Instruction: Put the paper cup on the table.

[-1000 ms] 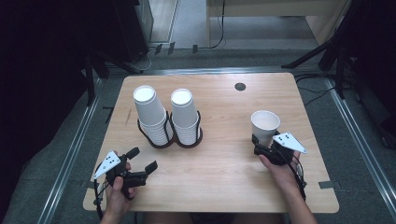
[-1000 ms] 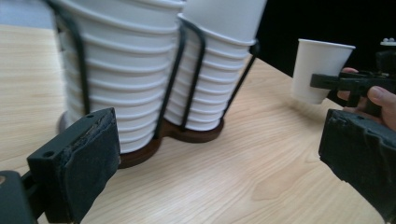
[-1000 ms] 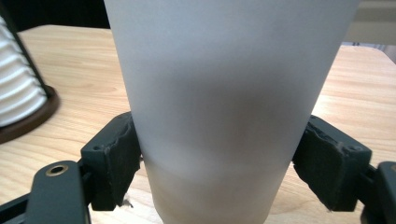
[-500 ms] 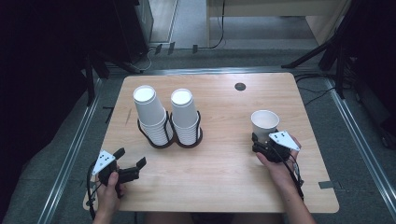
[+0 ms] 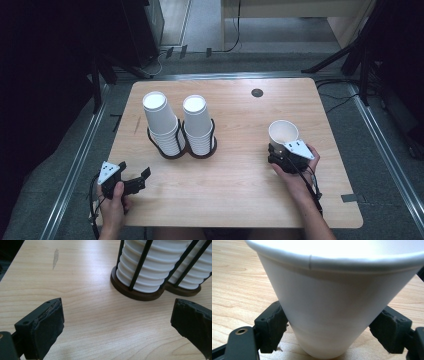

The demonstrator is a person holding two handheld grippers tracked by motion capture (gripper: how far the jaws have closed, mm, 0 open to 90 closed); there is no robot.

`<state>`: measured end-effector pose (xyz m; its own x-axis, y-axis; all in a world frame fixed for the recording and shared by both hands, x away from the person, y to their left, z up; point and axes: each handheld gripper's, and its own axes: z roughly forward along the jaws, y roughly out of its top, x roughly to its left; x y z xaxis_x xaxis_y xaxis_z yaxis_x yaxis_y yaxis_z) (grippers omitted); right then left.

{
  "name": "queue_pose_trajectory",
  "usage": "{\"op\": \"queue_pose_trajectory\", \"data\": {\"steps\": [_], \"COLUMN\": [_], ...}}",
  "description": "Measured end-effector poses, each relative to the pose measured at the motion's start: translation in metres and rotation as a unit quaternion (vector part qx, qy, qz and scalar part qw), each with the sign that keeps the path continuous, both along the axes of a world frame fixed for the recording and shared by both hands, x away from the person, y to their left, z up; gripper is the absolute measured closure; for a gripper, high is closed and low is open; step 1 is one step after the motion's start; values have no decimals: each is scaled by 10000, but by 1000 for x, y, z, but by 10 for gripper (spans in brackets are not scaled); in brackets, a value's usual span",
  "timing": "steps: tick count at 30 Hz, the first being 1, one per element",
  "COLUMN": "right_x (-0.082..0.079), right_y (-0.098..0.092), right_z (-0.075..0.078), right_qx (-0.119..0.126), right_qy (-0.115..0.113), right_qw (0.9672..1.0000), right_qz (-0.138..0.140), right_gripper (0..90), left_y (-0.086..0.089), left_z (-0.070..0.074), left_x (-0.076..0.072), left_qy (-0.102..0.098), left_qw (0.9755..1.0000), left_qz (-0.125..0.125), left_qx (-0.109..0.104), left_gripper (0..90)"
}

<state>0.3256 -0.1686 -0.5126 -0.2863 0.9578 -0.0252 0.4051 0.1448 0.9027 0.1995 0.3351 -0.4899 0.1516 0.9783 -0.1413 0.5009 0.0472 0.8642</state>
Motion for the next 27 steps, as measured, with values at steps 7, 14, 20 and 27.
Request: {"op": "queue_pose_trajectory", "data": {"steps": [7,14,20,27], "right_x": [3,3,-4,-15], "right_y": [-4,-7,-18,-29], "right_z": [0,3,4,3], "right_qx": [192,244,423,400], "right_qy": [201,357,595,609], "right_qw": [9995,9985,9962,9956], "right_qz": [116,322,483,591], "right_gripper": [164,76,25,15], "left_y": [0,0,2,2], "left_z": [-1,-1,-1,-2], "left_x": [0,0,0,0], "left_qy": [33,36,37,37], "left_qw": [10000,10000,9999,9999], "left_qz": [69,65,74,58], "left_qx": [12,-5,-82,-104], "left_gripper": [0,0,0,0]}}
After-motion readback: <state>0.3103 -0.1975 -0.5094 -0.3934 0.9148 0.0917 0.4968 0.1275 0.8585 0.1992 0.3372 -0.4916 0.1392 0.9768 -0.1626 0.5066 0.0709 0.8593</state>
